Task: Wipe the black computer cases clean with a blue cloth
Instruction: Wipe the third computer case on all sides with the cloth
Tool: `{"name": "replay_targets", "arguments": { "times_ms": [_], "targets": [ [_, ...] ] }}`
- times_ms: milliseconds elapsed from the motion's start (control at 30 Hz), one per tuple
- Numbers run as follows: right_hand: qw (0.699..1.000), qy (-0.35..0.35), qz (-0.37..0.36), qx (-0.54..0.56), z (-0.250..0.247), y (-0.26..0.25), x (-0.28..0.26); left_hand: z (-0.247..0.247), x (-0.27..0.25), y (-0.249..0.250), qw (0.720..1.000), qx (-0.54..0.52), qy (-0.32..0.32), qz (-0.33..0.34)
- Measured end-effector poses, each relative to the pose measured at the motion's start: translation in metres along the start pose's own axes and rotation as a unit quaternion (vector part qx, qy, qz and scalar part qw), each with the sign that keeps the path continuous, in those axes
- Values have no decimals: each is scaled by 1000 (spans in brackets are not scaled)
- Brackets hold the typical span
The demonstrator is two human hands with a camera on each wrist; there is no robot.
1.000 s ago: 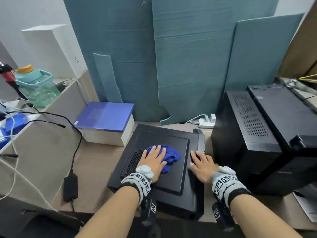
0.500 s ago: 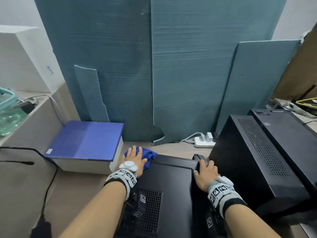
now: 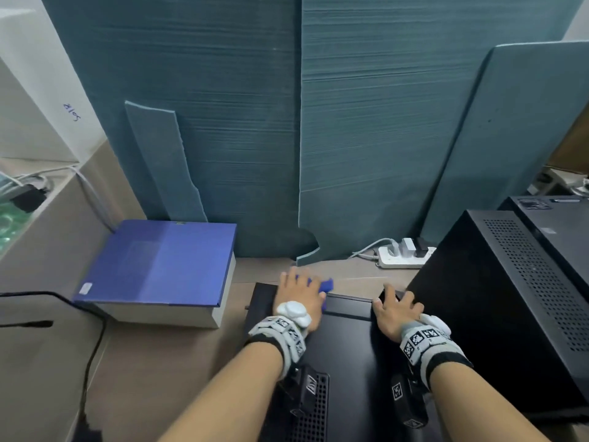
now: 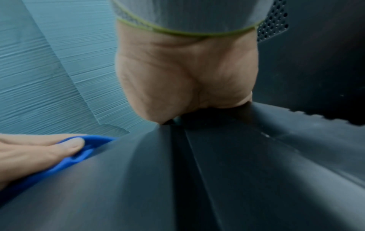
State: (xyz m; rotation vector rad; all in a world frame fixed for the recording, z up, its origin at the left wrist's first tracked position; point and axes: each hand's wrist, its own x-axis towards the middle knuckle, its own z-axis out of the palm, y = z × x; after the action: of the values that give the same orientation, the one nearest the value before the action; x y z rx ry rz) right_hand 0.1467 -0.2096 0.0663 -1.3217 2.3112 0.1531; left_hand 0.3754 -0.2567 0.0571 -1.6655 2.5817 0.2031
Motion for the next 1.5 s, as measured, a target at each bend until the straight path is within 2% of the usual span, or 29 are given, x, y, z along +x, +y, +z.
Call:
{"name": "replay_targets", "arguments": {
  "times_ms": [100, 200, 333, 500, 667, 733, 933, 1133, 1267, 1400, 1500],
  "targets": [
    [1000, -16, 10, 17, 1, 1, 5, 3, 7, 39, 998, -21, -25, 57],
    [998, -36, 23, 44, -3, 2, 8, 3, 9, 33, 997, -37, -36, 58],
    [994, -60, 41, 78, -9, 2, 16, -2, 4, -20, 998, -37, -37, -30],
    [992, -53, 42, 103, -11, 1, 16, -17, -25, -69, 988, -56, -34, -139],
    [991, -33, 61, 114, -7, 1, 22, -23, -35, -79, 933, -197, -73, -294],
    [989, -14, 74, 124, -7, -4, 22, -25, -34, -83, 917, -232, -75, -315],
    [978, 27, 85, 187, -9, -8, 33, -27, -35, -90, 904, -277, -79, -316],
    [958, 29, 104, 265, -21, -8, 43, -21, -34, -92, 890, -309, -51, -332],
    [943, 61, 78, 318, -34, -17, 35, -30, -42, -98, 877, -313, -24, -363],
    [915, 112, 3, 389, -74, -32, 16, -64, -60, -91, 847, -341, 70, -401],
    [882, 145, -54, 445, -105, -38, -1, -92, -69, -84, 823, -360, 142, -416]
  ]
}}
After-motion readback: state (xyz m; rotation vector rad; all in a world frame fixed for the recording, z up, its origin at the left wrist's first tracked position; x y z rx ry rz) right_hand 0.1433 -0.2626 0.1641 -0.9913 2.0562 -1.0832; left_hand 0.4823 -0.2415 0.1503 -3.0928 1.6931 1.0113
